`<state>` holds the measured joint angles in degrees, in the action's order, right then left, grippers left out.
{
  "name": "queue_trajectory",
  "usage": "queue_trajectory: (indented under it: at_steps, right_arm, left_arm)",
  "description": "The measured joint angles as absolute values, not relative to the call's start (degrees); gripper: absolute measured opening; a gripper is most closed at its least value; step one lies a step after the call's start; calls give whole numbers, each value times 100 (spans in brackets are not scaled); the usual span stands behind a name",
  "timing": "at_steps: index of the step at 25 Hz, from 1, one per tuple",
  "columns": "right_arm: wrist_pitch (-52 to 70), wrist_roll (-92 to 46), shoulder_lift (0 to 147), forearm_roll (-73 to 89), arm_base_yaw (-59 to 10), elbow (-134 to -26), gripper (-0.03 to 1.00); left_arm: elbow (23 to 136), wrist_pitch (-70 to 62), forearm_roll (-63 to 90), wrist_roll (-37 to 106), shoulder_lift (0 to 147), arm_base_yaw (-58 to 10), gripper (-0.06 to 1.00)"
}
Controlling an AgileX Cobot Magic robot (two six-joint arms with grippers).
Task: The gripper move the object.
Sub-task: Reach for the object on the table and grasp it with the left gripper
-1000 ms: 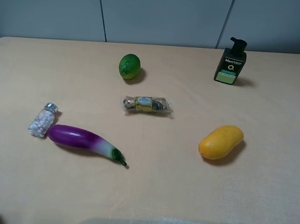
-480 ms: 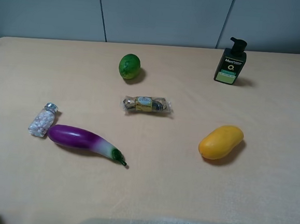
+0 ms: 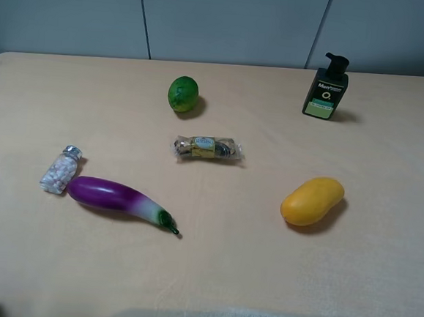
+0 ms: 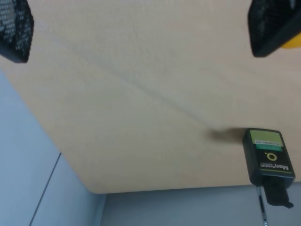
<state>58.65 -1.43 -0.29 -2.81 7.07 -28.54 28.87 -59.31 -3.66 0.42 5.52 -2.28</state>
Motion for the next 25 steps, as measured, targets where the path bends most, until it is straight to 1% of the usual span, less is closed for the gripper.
queue_trajectory:
  at_steps: [7,17,21,25]
  right_arm:
    - [5865,-143,-29,-281,707,-2854,69]
    - [5865,-143,-29,-281,707,-2854,69]
    - [5865,-143,-29,-281,707,-2854,69]
    - [5865,-143,-29,-281,707,-2854,69]
  left_arm:
    - [3344,-5311,-366,559,2615,-228,76]
    - [4880,-5083,-366,1896,5124,-209,76]
    - [5045,-4868,-366,2697,6013,-299,76]
    - [5088,-4704,-366,3181,6741,-563,76]
